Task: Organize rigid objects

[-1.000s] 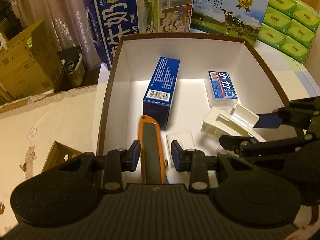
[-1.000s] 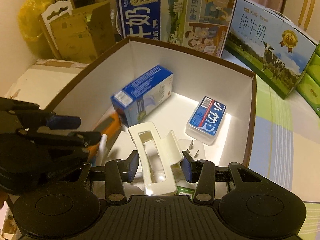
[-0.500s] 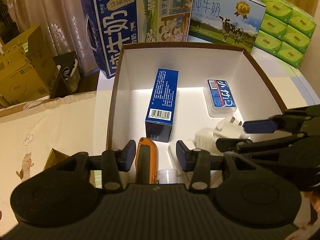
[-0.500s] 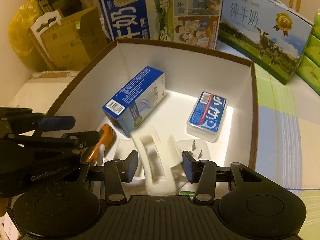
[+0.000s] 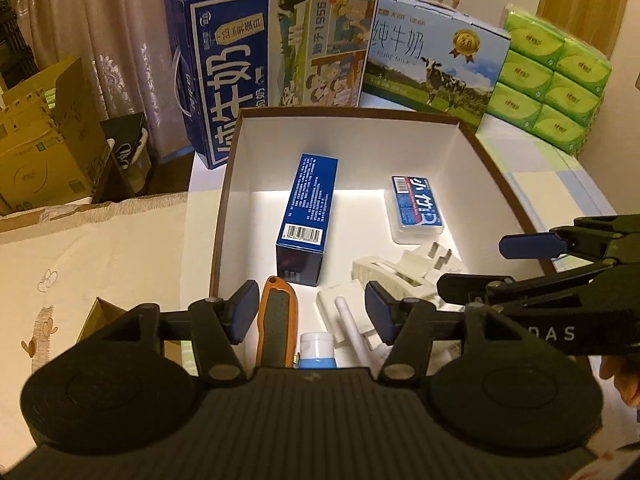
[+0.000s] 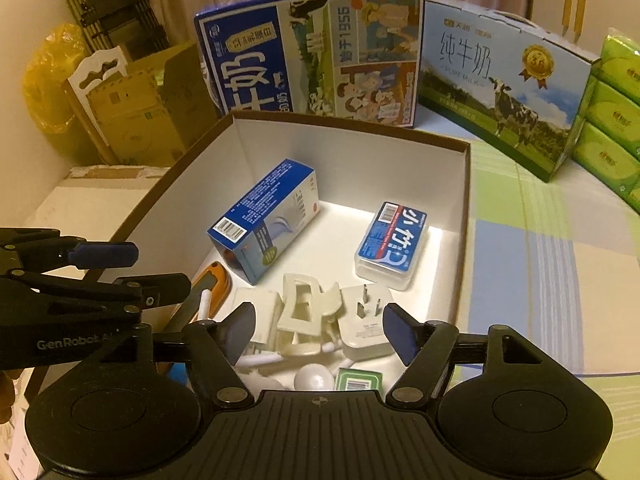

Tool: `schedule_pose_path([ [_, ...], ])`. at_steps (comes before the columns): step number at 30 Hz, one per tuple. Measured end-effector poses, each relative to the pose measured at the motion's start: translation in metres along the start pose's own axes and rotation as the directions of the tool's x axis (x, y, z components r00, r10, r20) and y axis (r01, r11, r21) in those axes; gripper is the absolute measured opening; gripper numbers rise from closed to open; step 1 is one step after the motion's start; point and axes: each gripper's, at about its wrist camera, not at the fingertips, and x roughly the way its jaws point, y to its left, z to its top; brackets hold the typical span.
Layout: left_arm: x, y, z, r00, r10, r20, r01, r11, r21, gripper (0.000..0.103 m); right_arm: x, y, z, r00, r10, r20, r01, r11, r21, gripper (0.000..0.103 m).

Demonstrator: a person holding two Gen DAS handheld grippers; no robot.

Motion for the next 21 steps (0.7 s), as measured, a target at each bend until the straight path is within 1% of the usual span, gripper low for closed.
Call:
schedule_pose_path([
  [6,-0.023,-0.008,-0.005,1.000,0.009,0.030,-0.009,1.000,-0.013,0.063,-0.020,-0.006,-0.008,1.000,0.003,0.023,-0.003,1.000,0.017,0.069],
  [9,-0.036,-0.015,-0.008,0.999,0.017,0.046,-0.016,1.000,-0.018,0.064,-0.032,-0.010,-0.013,0.999,0.007,0.032,-0.008,1.000,0.024,0.069],
  [11,-0.045,-0.020,-0.012,0.998,0.025,0.057,-0.024,0.999,-0.023,0.066,-0.040,-0.013,-0.017,0.999,0.009,0.037,-0.010,0.999,0.031,0.069],
  [12,-0.050,-0.023,-0.014,0.998,0.030,0.061,-0.028,0.999,-0.026,0.069,-0.046,-0.015,-0.020,0.999,0.013,0.041,-0.015,0.999,0.038,0.069],
  [16,-0.069,-0.037,-0.023,0.996,0.040,0.081,-0.037,0.999,-0.034,0.070,-0.066,-0.023,-0.032,0.998,0.044,0.044,-0.047,0.997,0.068,0.070],
  [18,-0.078,-0.044,-0.028,0.995,0.041,0.088,-0.038,0.999,-0.037,0.070,-0.076,-0.027,-0.038,0.998,0.045,0.040,-0.048,0.996,0.081,0.070],
  [21,-0.091,-0.057,-0.037,0.994,0.048,0.099,-0.044,0.998,-0.044,0.074,-0.091,-0.033,-0.049,0.998,0.050,0.033,-0.053,0.994,0.091,0.070],
])
